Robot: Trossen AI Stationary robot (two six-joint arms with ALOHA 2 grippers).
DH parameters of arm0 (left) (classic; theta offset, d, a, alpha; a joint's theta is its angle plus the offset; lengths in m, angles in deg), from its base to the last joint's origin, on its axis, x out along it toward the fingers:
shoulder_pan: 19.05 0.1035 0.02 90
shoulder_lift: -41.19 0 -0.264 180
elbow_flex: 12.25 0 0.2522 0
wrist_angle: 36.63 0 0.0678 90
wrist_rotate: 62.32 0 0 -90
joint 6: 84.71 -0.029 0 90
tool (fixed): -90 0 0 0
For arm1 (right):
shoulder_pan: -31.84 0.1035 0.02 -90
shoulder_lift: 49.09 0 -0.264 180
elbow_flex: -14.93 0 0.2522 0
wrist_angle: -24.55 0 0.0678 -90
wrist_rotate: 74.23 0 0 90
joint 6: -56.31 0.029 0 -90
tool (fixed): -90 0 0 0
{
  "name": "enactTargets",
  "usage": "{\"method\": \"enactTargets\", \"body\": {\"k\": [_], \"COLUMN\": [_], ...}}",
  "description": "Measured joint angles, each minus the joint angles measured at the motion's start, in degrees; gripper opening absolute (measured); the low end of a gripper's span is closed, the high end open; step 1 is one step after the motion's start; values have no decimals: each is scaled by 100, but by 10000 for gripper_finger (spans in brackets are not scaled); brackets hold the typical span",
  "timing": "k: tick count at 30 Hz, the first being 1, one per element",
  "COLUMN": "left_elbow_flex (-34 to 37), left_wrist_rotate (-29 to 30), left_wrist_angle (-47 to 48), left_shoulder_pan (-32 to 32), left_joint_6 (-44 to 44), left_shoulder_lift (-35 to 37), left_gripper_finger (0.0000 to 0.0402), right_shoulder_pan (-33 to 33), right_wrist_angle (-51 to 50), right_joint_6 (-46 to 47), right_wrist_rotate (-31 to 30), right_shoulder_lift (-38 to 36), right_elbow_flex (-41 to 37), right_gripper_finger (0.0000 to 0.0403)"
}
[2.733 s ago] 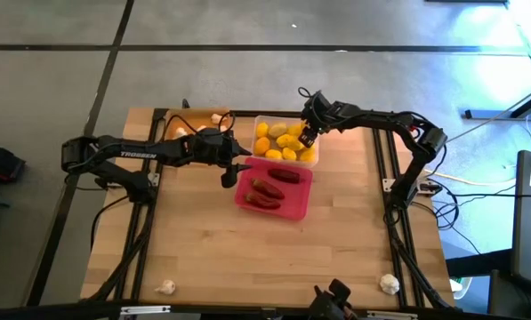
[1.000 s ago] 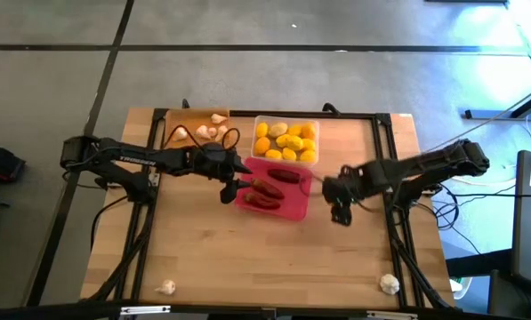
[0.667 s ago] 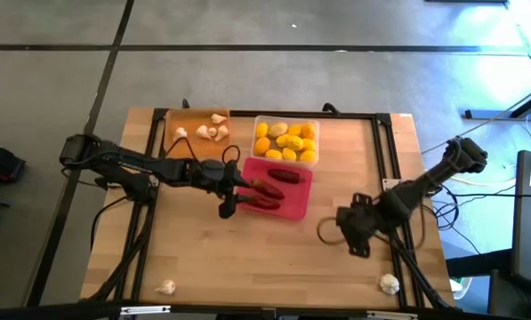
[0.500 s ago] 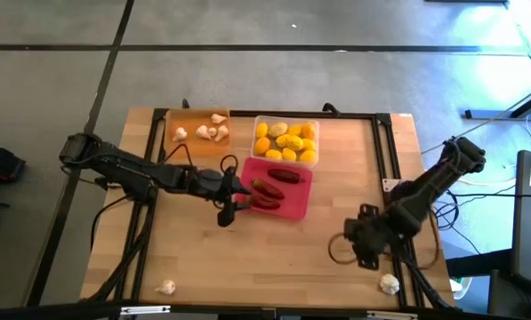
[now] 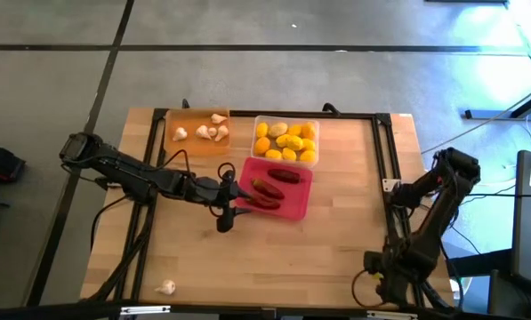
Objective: Sort produce into baskets
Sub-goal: Put the white garlic in the orange bin
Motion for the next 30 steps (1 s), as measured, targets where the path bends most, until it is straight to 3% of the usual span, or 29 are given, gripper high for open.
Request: {"method": "enactTargets", "body": {"k": [10,30], "left_elbow_flex": [0,0], "left_wrist_rotate": [-1,-4], "left_wrist_angle": [11,44], "left_shoulder_pan": [99,100], "left_joint_6": [-20,-26], "left_shoulder_lift": [0,0], "left_gripper_finger": [210,210], "right_shoulder_pan": [395,385], "right_wrist_angle": [157,557], "right_joint_6": [199,112], "right_wrist_rotate": [394,543], "right_shoulder_lift": [565,923], "right_elbow_flex": [0,0], "right_gripper_finger": [298,101]}}
